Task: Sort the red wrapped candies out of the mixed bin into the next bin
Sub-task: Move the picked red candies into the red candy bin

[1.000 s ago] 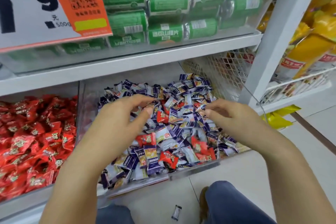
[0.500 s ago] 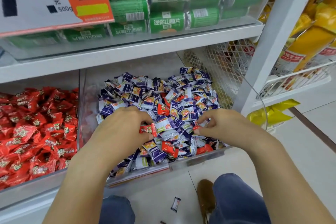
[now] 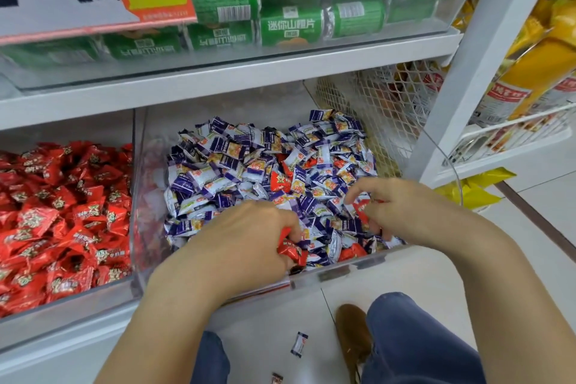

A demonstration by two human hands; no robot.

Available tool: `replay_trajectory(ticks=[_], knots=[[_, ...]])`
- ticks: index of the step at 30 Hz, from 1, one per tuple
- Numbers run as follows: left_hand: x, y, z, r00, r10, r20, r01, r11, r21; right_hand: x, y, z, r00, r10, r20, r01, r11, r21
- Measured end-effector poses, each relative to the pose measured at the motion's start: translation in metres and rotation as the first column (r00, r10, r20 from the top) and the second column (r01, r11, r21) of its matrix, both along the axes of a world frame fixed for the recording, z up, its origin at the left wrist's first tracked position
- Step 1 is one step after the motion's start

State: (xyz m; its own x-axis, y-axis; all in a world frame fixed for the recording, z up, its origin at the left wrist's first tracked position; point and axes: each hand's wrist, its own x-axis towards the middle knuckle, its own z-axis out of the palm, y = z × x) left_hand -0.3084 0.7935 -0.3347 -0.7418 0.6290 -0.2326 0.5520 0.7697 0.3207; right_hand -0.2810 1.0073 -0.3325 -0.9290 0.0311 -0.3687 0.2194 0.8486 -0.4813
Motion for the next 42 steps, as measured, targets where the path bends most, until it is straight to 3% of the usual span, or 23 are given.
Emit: replay_trajectory(ticks=[4, 9, 12, 17, 21, 27, 30, 33, 37, 42], knots=[[-0.003, -0.002, -0.003, 1.0, 0.015, -0.002, -0.015, 0.996, -0.083, 0.004, -0.001, -0.005, 0.964, 0.137, 0.228, -0.145, 0.989, 0.017], [-0.006, -0.004, 0.005, 0.989, 0.136, -0.061, -0.131, 0.988, 0.086, -0.005, -0.002, -0.011, 0.924, 0.165, 0.345, -0.137, 0.985, -0.104], [-0.018, -0.004, 0.01, 0.959, 0.254, -0.128, -0.217, 0.945, 0.245, -0.01, -0.003, -0.016, 0.938, 0.198, 0.285, -0.195, 0.98, -0.041], [-0.041, 0.005, 0.009, 0.928, 0.322, -0.188, -0.273, 0.93, 0.245, -0.01, -0.001, -0.021, 0.958, 0.181, 0.221, -0.174, 0.983, -0.05], [-0.049, 0.014, 0.001, 0.938, 0.287, -0.194, -0.256, 0.952, 0.168, -0.006, 0.011, -0.015, 0.993, -0.023, 0.115, 0.052, 0.965, -0.258], [-0.053, 0.032, -0.005, 0.938, 0.268, -0.218, -0.238, 0.959, 0.156, -0.029, 0.019, -0.022, 0.92, -0.301, -0.25, 0.252, 0.945, -0.21], [-0.062, 0.038, -0.009, 0.948, 0.209, -0.241, -0.204, 0.978, 0.046, -0.038, 0.017, -0.026, 0.884, -0.369, -0.286, 0.312, 0.923, -0.224], [-0.071, 0.044, -0.014, 0.981, 0.108, -0.161, -0.115, 0.993, -0.037, -0.047, 0.012, -0.025, 0.887, -0.384, -0.257, 0.318, 0.911, -0.265], [-0.079, 0.047, -0.024, 0.999, 0.031, 0.028, -0.025, 0.98, -0.195, -0.077, 0.005, -0.025, 0.934, -0.226, -0.277, 0.218, 0.974, -0.059], [-0.08, 0.05, -0.019, 0.999, -0.031, 0.034, 0.041, 0.941, -0.337, -0.101, -0.004, -0.032, 0.994, -0.069, -0.083, 0.091, 0.95, 0.298]])
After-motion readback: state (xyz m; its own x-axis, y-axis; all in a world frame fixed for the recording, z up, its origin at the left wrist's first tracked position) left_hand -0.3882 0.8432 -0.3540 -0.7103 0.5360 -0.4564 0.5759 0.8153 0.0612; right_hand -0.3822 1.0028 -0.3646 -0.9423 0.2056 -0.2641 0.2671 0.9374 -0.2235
